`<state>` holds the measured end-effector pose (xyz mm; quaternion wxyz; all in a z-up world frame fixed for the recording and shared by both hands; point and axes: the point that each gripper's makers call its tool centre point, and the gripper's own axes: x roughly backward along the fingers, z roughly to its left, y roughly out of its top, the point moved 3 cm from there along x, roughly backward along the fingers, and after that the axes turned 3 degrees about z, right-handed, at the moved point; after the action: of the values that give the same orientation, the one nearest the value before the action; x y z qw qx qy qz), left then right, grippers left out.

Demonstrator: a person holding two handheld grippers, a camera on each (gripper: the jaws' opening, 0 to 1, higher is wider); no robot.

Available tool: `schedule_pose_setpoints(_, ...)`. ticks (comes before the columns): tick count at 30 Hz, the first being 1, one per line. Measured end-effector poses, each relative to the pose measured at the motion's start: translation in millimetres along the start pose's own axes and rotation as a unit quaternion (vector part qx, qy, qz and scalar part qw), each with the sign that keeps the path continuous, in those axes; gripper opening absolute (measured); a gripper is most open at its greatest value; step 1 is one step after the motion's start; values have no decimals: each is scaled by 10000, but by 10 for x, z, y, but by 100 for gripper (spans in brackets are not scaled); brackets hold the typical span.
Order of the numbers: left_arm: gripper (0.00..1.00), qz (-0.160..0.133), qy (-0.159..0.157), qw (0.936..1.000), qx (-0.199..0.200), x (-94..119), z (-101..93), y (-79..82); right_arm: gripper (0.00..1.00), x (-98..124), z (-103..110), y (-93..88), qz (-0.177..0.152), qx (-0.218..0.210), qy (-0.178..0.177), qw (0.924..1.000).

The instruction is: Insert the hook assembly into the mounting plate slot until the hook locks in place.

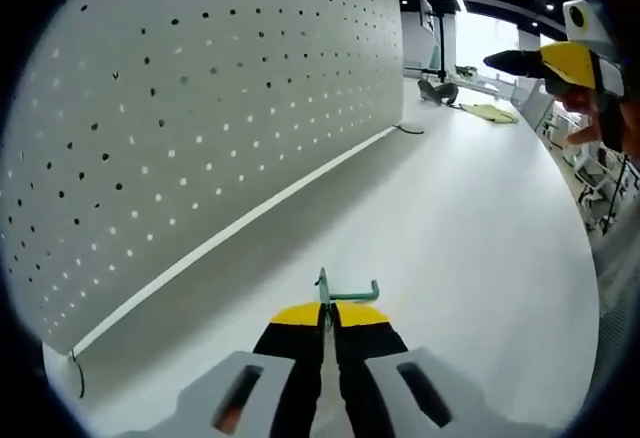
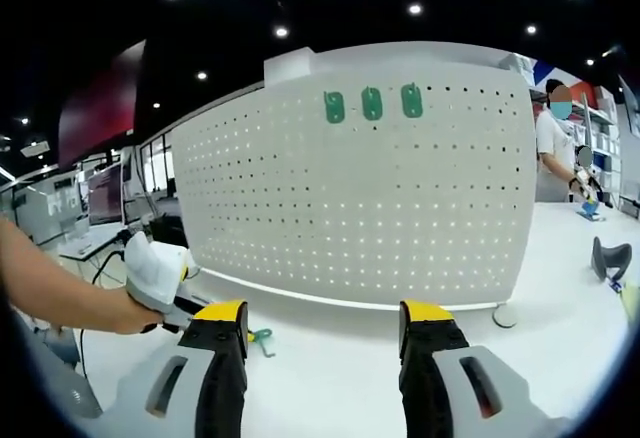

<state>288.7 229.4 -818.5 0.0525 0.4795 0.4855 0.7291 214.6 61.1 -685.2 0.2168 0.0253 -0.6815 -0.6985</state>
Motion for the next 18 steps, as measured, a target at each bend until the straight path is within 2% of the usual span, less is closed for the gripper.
schedule_pose_setpoints(12,2,-52,75,9997,204,38,55,-35,61,3,12,10,-14,2,17,10000)
schedule_pose_setpoints(18,2,-230,101,9987,449,113,75,-25,61,2,33,15,-17,-7,43,10000)
